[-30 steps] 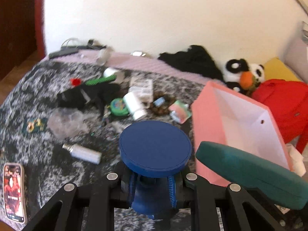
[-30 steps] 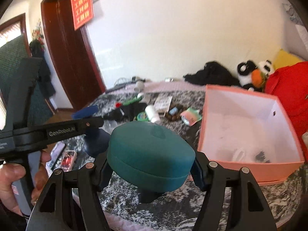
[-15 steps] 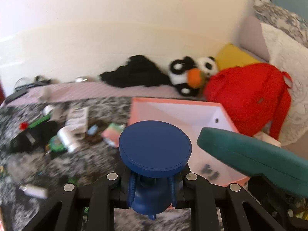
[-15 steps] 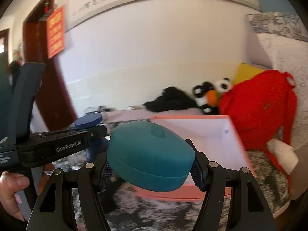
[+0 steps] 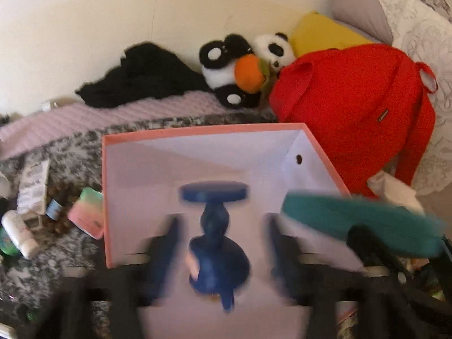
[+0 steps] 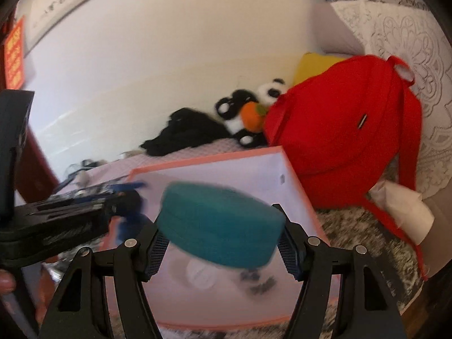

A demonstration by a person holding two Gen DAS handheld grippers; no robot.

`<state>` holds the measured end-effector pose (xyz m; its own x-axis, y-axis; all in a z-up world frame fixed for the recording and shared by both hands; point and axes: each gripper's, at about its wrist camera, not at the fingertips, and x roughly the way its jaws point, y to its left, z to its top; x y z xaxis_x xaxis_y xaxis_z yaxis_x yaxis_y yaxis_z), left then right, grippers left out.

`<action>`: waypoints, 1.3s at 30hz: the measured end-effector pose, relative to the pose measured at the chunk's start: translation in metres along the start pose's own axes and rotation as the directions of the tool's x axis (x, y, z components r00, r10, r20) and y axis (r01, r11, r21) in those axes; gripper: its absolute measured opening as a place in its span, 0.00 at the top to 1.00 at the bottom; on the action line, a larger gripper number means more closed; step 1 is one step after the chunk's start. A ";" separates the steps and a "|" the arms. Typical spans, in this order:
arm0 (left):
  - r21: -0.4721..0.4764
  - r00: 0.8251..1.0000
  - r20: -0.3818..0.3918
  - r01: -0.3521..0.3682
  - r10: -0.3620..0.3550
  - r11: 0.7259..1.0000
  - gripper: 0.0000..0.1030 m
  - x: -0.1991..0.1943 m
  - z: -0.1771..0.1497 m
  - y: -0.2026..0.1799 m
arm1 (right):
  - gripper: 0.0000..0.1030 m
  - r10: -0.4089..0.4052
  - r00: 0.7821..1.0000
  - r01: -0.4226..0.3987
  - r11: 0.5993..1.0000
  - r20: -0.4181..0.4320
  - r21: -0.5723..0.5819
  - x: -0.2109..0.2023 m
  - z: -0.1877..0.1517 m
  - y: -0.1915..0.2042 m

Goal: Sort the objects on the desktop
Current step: 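Carry the figurine and teal case into the pink box and release both, then grasp the bulb with the left tool while the right tool grasps the black-green glove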

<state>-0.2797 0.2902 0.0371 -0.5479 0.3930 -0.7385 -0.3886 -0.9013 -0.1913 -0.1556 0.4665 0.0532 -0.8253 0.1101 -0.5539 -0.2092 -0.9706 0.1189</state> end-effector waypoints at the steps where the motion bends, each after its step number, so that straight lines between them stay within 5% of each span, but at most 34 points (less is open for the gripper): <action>1: -0.008 0.999 0.037 -0.021 0.021 1.000 0.22 -0.008 0.004 0.003 | 0.15 -0.028 0.999 0.028 1.000 0.043 -0.007 -0.005 0.002 0.001; 9: -0.074 0.975 0.197 -0.088 0.101 0.993 0.12 -0.102 0.009 0.038 | 0.13 0.020 0.985 -0.020 1.000 0.172 0.000 -0.060 0.018 0.017; 17: -0.125 0.934 0.231 -0.248 0.271 0.961 0.08 -0.177 -0.065 0.084 | 0.05 0.203 0.963 -0.187 0.977 0.178 -0.102 -0.111 -0.007 0.109; 23: -0.250 0.914 0.107 -0.358 0.393 0.900 0.07 -0.191 -0.159 0.159 | 0.03 0.333 0.939 -0.316 0.934 0.082 -0.169 -0.108 -0.070 0.200; 28: -0.378 0.876 -0.143 -0.479 0.461 0.792 0.07 -0.163 -0.251 0.252 | 0.03 0.383 0.918 -0.396 0.896 -0.106 -0.199 -0.064 -0.147 0.277; 31: -0.453 0.862 -0.241 -0.507 0.446 0.734 0.07 -0.147 -0.277 0.299 | 0.05 0.375 0.906 -0.413 0.884 -0.198 -0.217 -0.039 -0.178 0.309; 34: -0.534 0.883 -0.276 -0.469 0.379 0.704 0.07 -0.129 -0.276 0.334 | 0.05 0.381 0.898 -0.422 0.887 -0.222 -0.186 -0.023 -0.181 0.318; 36: -0.569 0.903 -0.269 -0.430 0.335 0.701 0.07 -0.111 -0.263 0.351 | 0.04 0.358 0.915 -0.391 0.901 -0.185 -0.187 -0.018 -0.177 0.318; 39: -0.568 0.905 -0.266 -0.426 0.332 0.704 0.07 -0.088 -0.244 0.360 | 0.04 0.278 0.947 -0.310 0.921 -0.160 -0.234 -0.005 -0.182 0.316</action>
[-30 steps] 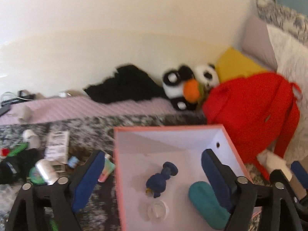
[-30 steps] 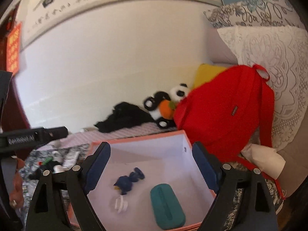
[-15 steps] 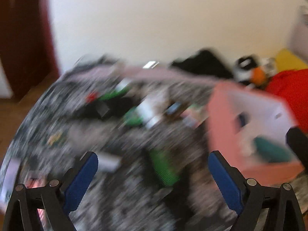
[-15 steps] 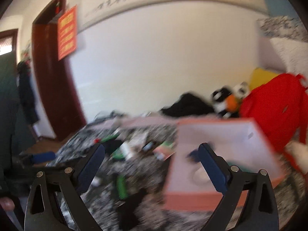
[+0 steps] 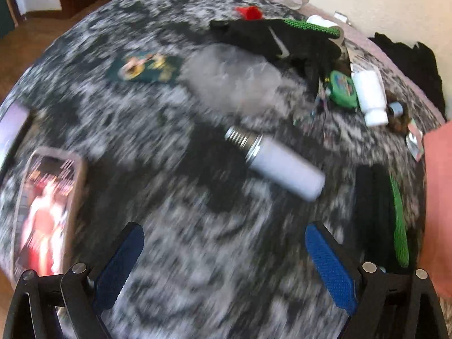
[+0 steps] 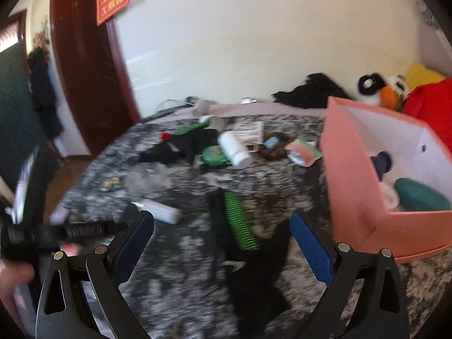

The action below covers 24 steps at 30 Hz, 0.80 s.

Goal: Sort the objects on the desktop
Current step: 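Grasp the bulb with the left tool while the right tool grasps the black-green glove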

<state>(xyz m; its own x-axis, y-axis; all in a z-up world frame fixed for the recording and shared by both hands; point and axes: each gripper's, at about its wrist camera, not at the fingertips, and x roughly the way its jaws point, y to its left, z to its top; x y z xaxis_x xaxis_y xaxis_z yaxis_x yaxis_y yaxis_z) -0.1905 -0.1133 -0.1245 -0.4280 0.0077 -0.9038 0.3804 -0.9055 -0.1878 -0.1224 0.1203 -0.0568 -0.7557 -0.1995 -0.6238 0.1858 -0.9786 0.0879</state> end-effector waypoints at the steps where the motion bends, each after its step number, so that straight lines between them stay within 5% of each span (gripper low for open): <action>1: -0.010 0.999 -0.021 0.023 -0.024 1.000 0.07 0.007 0.005 -0.005 | 0.04 -0.021 0.999 0.020 1.000 -0.027 -0.015 0.007 -0.003 -0.002; 4: -0.065 0.994 -0.075 0.079 -0.084 0.995 0.07 0.020 0.015 -0.017 | 0.04 -0.041 0.996 0.038 0.999 -0.085 -0.029 0.023 -0.012 -0.008; 13: -0.269 0.987 -0.131 0.058 -0.096 0.961 0.08 0.056 0.038 -0.014 | 0.04 -0.050 0.993 0.038 0.994 -0.108 -0.106 0.038 -0.021 -0.007; 18: -0.279 0.994 -0.101 0.009 -0.038 0.960 0.08 0.067 0.047 -0.025 | 0.05 -0.061 0.992 0.042 0.984 -0.107 -0.172 0.038 -0.027 -0.005; 21: -0.219 0.996 -0.085 -0.053 0.035 0.974 0.19 0.072 0.048 -0.041 | 0.05 -0.063 0.990 0.041 0.985 -0.124 -0.170 0.041 -0.028 -0.011; 24: -0.148 0.994 -0.054 -0.103 0.096 0.984 0.51 0.071 0.045 -0.056 | 0.05 -0.062 0.987 0.040 0.988 -0.147 -0.147 0.046 -0.027 -0.019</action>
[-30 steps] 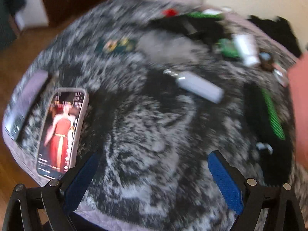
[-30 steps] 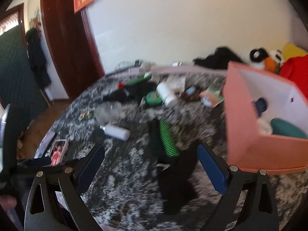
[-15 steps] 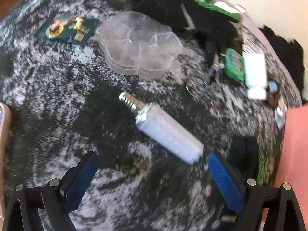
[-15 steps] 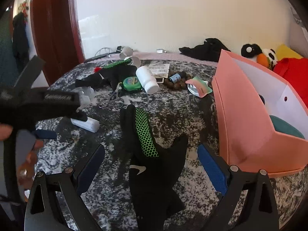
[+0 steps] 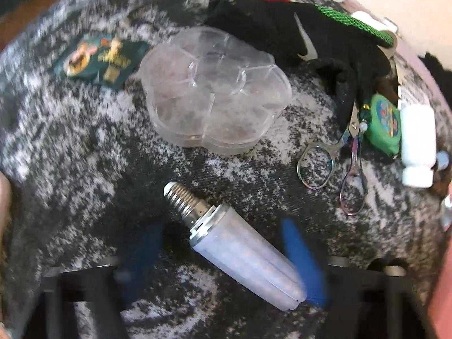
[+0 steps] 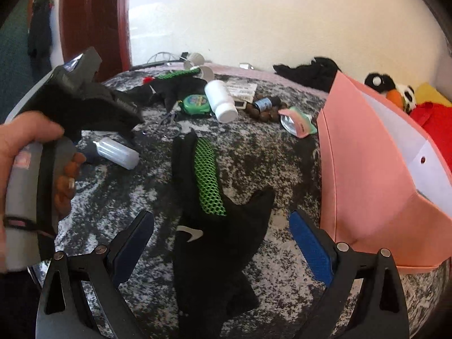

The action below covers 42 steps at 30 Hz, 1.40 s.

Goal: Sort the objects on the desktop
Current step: 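Grasp the bulb with the left tool while the right tool grasps the black-green glove, then carry the bulb and glove into the pink box and release both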

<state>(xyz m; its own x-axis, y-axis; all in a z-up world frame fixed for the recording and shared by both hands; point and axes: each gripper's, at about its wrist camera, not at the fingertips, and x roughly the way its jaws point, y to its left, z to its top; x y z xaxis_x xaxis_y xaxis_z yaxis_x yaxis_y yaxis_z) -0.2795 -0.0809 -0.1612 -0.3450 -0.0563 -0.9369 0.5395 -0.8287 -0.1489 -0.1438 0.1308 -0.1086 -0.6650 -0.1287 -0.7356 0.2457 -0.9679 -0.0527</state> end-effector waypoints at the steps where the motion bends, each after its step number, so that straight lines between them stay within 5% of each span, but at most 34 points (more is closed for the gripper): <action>1: 0.016 1.000 0.004 -0.001 0.001 1.000 0.60 -0.001 -0.001 -0.003 | 0.05 0.005 1.000 -0.005 1.000 -0.010 0.016 0.002 0.000 -0.003; 13: 0.185 1.000 -0.013 0.018 -0.016 0.983 0.66 -0.025 -0.041 -0.009 | 0.11 0.067 0.987 -0.056 0.996 -0.149 0.075 0.044 -0.003 -0.002; 14: 0.203 1.000 -0.012 0.018 -0.016 0.979 0.66 -0.027 -0.045 -0.005 | 0.16 0.069 0.984 -0.056 0.995 -0.166 0.080 0.048 -0.004 -0.003; 15: 0.221 1.000 -0.010 0.017 -0.015 0.975 0.66 -0.028 -0.048 -0.002 | 0.40 0.073 0.981 -0.060 0.995 -0.177 0.082 0.051 -0.004 -0.003; 17: 0.258 1.000 0.009 0.005 -0.008 0.966 0.66 -0.034 -0.056 0.001 | 0.63 0.089 0.978 -0.074 0.994 -0.187 0.085 0.051 -0.004 -0.005; 18: 0.274 1.000 0.019 -0.001 -0.004 0.962 0.66 -0.037 -0.060 0.003 | 0.86 0.096 0.978 -0.082 0.993 -0.184 0.081 0.049 -0.003 -0.005; 19: 0.283 1.000 0.031 -0.008 -0.001 0.959 0.66 -0.042 -0.062 0.008 | 0.88 0.095 0.980 -0.084 0.994 -0.173 0.068 0.044 -0.003 -0.003; 29: 0.290 0.990 0.138 -0.049 0.009 0.956 0.70 -0.094 -0.077 0.052 | 0.91 0.153 0.985 -0.155 0.988 -0.081 -0.019 -0.022 -0.016 0.036; 42: 0.339 0.982 0.182 -0.021 -0.043 0.940 0.70 -0.145 -0.149 0.079 | 0.91 0.213 0.977 -0.211 0.975 0.022 -0.073 -0.116 -0.052 0.066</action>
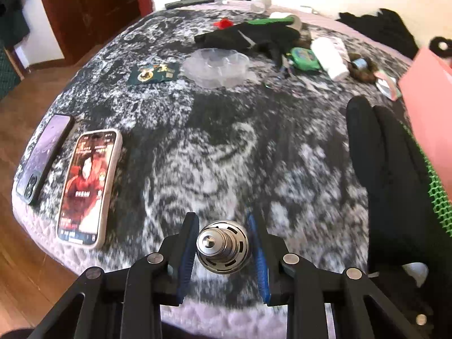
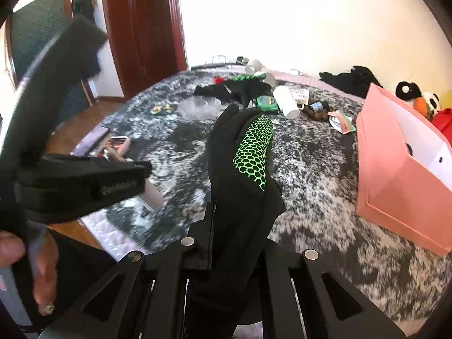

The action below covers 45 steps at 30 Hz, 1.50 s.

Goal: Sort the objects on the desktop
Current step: 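Carry the bulb and glove into the pink box and release both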

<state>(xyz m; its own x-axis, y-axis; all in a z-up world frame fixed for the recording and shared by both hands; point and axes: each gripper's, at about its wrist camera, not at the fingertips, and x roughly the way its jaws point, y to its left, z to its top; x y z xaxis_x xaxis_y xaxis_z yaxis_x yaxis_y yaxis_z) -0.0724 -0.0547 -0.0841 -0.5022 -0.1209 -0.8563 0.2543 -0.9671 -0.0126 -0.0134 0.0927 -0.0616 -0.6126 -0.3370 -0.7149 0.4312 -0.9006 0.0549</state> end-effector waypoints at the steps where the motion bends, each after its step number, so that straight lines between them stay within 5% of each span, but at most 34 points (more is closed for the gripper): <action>1: 0.004 1.000 0.007 0.002 -0.002 1.000 0.70 -0.005 -0.003 -0.001 | 0.91 -0.002 1.000 0.002 1.000 0.008 0.008 -0.008 -0.003 -0.001; 16: 0.180 0.977 0.134 0.138 -0.163 0.974 0.70 -0.107 -0.018 -0.094 | 0.91 -0.138 0.981 0.118 0.981 0.132 0.152 -0.146 -0.032 -0.070; 23: 0.307 0.942 0.168 0.229 -0.290 0.924 0.70 -0.154 -0.005 -0.173 | 0.91 -0.252 0.951 0.208 0.950 0.178 0.234 -0.200 -0.034 -0.123; 31: 0.441 0.894 0.195 0.287 -0.403 0.850 0.70 -0.195 0.026 -0.283 | 0.91 -0.405 0.890 0.338 0.894 0.210 0.293 -0.258 -0.019 -0.200; 39: 0.495 0.880 0.194 0.294 -0.434 0.818 0.70 -0.186 0.072 -0.367 | 0.91 -0.473 0.858 0.398 0.858 0.199 0.325 -0.258 0.023 -0.284; 45: 0.482 0.900 0.157 0.289 -0.406 0.827 0.70 -0.134 0.108 -0.405 | 0.91 -0.437 0.889 0.373 0.866 0.139 0.334 -0.199 0.054 -0.346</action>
<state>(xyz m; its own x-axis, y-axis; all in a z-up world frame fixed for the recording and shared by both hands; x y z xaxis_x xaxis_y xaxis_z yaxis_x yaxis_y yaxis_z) -0.1975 0.3286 0.0917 -0.6854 0.2484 -0.6845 -0.3329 -0.9429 -0.0089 -0.0762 0.4563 0.0994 -0.8252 0.0555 -0.5622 -0.0764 -0.9970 0.0139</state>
